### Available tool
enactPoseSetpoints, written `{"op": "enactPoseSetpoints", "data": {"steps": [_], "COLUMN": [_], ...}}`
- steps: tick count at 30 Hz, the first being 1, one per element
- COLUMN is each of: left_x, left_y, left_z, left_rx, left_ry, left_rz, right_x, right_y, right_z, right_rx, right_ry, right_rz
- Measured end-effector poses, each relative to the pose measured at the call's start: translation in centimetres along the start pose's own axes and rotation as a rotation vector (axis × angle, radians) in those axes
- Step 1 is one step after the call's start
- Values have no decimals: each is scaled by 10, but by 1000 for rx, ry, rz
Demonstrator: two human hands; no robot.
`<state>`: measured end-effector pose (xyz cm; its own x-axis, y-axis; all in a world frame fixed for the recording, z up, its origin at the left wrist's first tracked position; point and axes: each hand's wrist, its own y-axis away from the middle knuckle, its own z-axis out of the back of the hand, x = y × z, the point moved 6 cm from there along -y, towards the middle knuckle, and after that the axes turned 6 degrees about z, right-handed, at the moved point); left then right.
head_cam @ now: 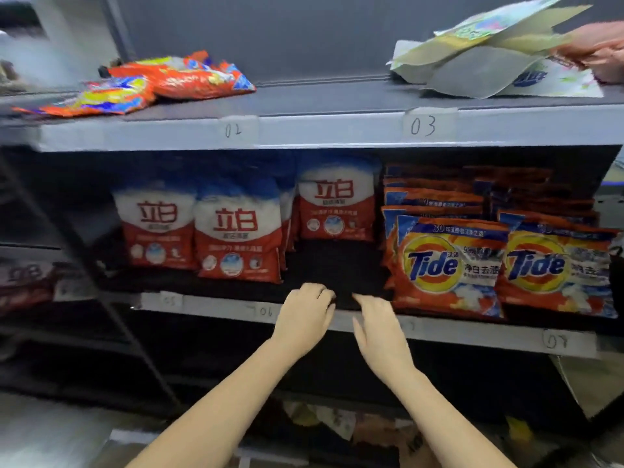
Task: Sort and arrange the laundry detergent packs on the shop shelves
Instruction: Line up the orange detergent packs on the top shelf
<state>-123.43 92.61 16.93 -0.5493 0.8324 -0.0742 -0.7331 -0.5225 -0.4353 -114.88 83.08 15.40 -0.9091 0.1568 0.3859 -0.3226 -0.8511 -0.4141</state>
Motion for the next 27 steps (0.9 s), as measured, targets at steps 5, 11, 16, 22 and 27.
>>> {"op": "enactPoseSetpoints", "data": {"steps": [5,11,16,22,27], "left_x": [67,152,223,325,406], "left_y": [3,-8,-33,-84,-135], "left_z": [104,237,311,333,338], "left_rx": [-226,-416,-484,-375,-290], "left_ry": [-64,-109,-108,-149,-53], "left_rz": [-74,-34,17,257,487], "right_x": [106,230,295,328,346], "right_y": [-50,-118,-194,-300,-370], "right_z": [31,103,123,85,50], "right_rx": [-124,-439,-467,-118,161], "right_ry": [41,-13,-21,19,54], "right_rz": [336,589,537,297,141]}}
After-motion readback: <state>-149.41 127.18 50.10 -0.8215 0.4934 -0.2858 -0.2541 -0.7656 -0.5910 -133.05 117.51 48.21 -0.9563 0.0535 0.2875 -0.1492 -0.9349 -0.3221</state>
